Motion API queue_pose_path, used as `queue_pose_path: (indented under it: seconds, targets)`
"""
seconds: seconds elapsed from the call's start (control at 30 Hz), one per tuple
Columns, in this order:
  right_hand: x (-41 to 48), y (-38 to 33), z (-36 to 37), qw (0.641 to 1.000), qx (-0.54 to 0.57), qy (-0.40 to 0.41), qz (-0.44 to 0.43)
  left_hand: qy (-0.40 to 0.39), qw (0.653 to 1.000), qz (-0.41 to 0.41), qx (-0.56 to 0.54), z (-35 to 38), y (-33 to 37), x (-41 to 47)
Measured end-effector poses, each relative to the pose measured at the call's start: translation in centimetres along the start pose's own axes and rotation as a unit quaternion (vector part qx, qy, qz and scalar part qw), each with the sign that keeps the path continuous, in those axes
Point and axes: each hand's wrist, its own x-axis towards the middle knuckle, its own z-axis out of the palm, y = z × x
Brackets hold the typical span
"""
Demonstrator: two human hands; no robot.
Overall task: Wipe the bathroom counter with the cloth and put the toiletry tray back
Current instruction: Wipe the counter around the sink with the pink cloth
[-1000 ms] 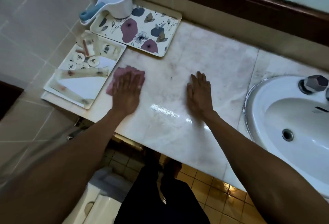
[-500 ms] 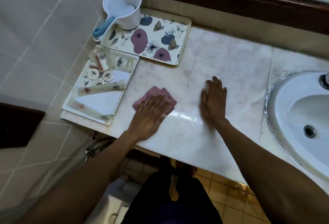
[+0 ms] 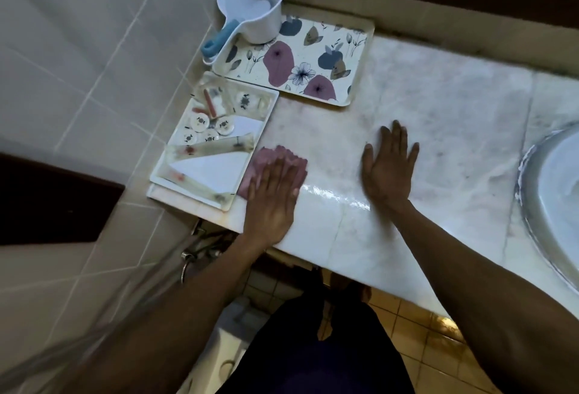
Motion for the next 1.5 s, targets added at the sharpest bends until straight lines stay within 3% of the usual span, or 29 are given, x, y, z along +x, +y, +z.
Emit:
queue_pose_path:
  seconds: [0.2, 0.4, 0.5, 0.57, 0.8, 0.97, 1.03, 1.13, 1.23, 1.33, 1.5]
  targets:
    - [-0.1, -0.3, -0.2, 1.0, 0.0, -0.001, 0.002, -0.018, 0.998, -0.054, 0.027, 0.1, 0.4, -5.4]
    - [0.1, 0.7, -1.2, 0.997, 0.043, -0.061, -0.019, -0.067, 0.996, 0.02, 0.053, -0.5, -0.6, -0.8]
    - [-0.7, 2.5, -2.7, 0.99, 0.081, -0.101, -0.055, -0.038, 0.995, -0.084, 0.036, 0.1, 3.2, 0.3]
    - [-2.2, 4.5, -3.7, 0.987, 0.091, -0.109, -0.07, -0.017, 0.995, -0.091, 0.032, 1.1, 8.2, 0.5]
    - [-6.4, 15.7, -8.0, 0.993, 0.041, -0.102, -0.049, -0.058, 0.99, 0.123, 0.027, 6.4, 22.7, -6.0]
    - [-8.3, 24.9, -12.3, 0.99, -0.04, -0.073, -0.11, -0.079, 0.953, 0.282, 0.074, 5.9, 18.7, -8.4]
    - [-9.3, 27.8, -13.9, 0.988, -0.062, -0.062, -0.125, -0.063, 0.961, 0.25, 0.102, 5.3, 16.1, -6.7]
    - [-11.7, 32.0, -15.8, 0.991, -0.038, -0.086, -0.094, -0.053, 0.994, 0.037, 0.084, 4.9, 16.6, -4.2]
    - [-14.2, 35.2, -17.3, 0.989, -0.035, -0.138, -0.029, -0.017, 0.991, -0.133, 0.028, 6.3, 22.7, -2.6]
    - [-16.0, 37.2, -18.4, 0.988, -0.022, -0.154, 0.018, 0.003, 0.995, -0.092, 0.027, 9.1, 30.0, -2.4]
    - [-17.7, 40.6, -19.9, 0.989, -0.049, -0.128, 0.056, -0.017, 0.996, 0.087, -0.012, 12.3, 41.8, -7.2]
